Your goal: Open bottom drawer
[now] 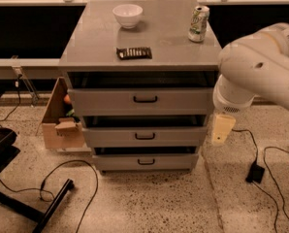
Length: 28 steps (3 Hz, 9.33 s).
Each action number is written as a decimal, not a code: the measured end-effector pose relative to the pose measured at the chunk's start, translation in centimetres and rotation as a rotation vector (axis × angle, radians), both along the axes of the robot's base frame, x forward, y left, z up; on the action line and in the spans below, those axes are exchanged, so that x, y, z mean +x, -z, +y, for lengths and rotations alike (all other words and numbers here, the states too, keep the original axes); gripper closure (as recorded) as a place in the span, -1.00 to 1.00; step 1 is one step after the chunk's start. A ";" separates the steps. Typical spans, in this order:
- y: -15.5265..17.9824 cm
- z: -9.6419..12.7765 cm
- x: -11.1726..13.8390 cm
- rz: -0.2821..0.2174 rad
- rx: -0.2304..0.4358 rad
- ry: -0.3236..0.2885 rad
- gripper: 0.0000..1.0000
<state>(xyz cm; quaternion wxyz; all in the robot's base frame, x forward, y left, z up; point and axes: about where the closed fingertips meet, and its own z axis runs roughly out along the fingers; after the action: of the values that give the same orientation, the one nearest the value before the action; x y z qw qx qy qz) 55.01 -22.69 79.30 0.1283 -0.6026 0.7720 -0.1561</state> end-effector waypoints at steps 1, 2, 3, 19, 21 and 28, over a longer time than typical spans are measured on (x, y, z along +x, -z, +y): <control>0.1 -0.3 0.1 -0.002 -0.008 0.009 -1.00; 3.1 1.2 0.0 0.024 -0.031 -0.013 -1.00; 8.6 2.6 -0.1 0.061 -0.017 -0.040 -1.00; 59.7 7.6 15.7 0.135 0.081 -0.108 -1.00; 60.3 7.1 18.4 0.115 0.065 -0.121 -1.00; 59.9 7.2 15.0 0.195 0.123 -0.110 0.63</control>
Offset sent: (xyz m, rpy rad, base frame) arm 0.0046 0.0210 -0.0414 -0.0847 0.0232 0.0273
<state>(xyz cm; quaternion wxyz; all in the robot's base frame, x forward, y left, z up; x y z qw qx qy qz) 70.00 -15.45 19.36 0.0979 -0.6473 0.7548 -0.0418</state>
